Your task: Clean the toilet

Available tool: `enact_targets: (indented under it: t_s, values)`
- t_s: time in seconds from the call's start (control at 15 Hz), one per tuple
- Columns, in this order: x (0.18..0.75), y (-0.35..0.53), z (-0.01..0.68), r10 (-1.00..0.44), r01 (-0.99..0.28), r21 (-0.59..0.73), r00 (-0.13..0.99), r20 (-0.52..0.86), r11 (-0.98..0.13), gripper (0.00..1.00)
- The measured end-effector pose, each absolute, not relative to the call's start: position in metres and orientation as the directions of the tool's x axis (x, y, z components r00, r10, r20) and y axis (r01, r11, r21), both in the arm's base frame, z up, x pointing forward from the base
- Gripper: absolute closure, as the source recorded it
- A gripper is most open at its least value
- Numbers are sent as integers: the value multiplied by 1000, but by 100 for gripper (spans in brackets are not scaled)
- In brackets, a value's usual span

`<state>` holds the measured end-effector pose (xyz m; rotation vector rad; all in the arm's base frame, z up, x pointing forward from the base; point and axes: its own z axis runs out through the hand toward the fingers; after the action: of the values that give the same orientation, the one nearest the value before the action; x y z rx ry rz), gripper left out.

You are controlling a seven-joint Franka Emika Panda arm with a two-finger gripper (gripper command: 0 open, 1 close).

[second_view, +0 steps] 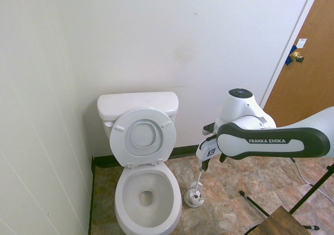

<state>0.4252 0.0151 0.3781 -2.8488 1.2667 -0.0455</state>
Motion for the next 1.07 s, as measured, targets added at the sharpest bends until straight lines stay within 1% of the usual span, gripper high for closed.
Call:
enact_targets:
  t_s: [0.2,0.47,0.8,1.07]
  values:
    - [432,11,376,-753,-751,-48,657,32,-658,0]
    - [467,-33,358,-815,-813,-55,576,62,-579,0]
    - [533,-89,277,-865,-865,-2,501,26,-501,0]
    - [575,-135,207,-893,-893,3,449,-31,-450,0]
